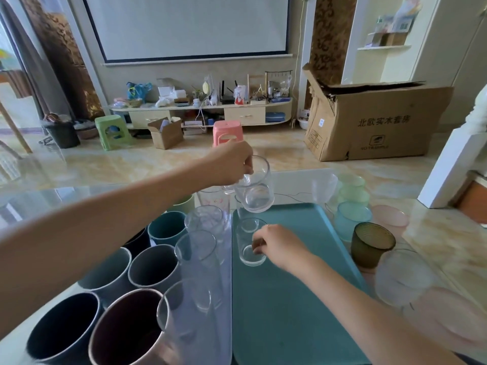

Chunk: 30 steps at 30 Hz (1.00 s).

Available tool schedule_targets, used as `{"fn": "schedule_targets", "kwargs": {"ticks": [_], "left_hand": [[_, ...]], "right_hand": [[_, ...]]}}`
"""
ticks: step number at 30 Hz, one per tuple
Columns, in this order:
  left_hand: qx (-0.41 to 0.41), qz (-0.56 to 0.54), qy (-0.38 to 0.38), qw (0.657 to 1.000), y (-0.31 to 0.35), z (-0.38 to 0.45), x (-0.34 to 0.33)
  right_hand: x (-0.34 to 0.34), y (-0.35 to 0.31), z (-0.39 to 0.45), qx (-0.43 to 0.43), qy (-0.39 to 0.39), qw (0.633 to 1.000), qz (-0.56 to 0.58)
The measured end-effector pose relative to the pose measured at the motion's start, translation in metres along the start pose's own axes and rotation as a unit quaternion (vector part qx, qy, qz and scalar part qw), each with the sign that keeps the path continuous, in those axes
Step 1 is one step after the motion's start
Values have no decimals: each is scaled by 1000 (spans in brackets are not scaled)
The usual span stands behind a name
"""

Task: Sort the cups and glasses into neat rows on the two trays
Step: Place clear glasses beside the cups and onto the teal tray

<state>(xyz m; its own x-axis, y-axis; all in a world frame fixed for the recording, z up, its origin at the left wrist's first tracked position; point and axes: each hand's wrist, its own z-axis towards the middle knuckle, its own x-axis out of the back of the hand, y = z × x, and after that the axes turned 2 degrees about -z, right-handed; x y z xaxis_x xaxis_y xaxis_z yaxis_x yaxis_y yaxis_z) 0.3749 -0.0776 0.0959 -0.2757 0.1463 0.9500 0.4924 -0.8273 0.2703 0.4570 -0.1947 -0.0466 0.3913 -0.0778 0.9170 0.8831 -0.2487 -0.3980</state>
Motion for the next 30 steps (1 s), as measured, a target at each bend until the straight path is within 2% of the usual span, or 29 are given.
{"fn": "schedule_targets", "kwargs": {"ticks": [5, 8, 10, 16, 19, 23, 25, 30], "left_hand": [[-9, 4, 0, 1000, 6, -4, -1], [-10, 6, -4, 1000, 8, -6, -2], [-11, 9, -6, 1000, 8, -8, -1], [-21, 13, -6, 1000, 19, -11, 3], [-42, 19, -10, 999, 33, -13, -1], [-66, 2, -24, 998, 51, -22, -10], [-74, -20, -44, 996, 57, -28, -12], [-59, -105, -172, 978, 57, -38, -16]], "right_hand": [[0, -2, 0, 7, -2, 1000, 12], [5, -5, -3, 15, -30, 999, 13], [20, -4, -8, 5, -41, 998, 53], [67, 13, -40, -46, 77, 984, 153], [66, 3, -47, 7, 121, 968, 222], [66, -4, -56, 23, 198, 954, 222], [69, 2, -67, 26, 196, 959, 202], [71, 16, -94, 15, 139, 963, 232]]}}
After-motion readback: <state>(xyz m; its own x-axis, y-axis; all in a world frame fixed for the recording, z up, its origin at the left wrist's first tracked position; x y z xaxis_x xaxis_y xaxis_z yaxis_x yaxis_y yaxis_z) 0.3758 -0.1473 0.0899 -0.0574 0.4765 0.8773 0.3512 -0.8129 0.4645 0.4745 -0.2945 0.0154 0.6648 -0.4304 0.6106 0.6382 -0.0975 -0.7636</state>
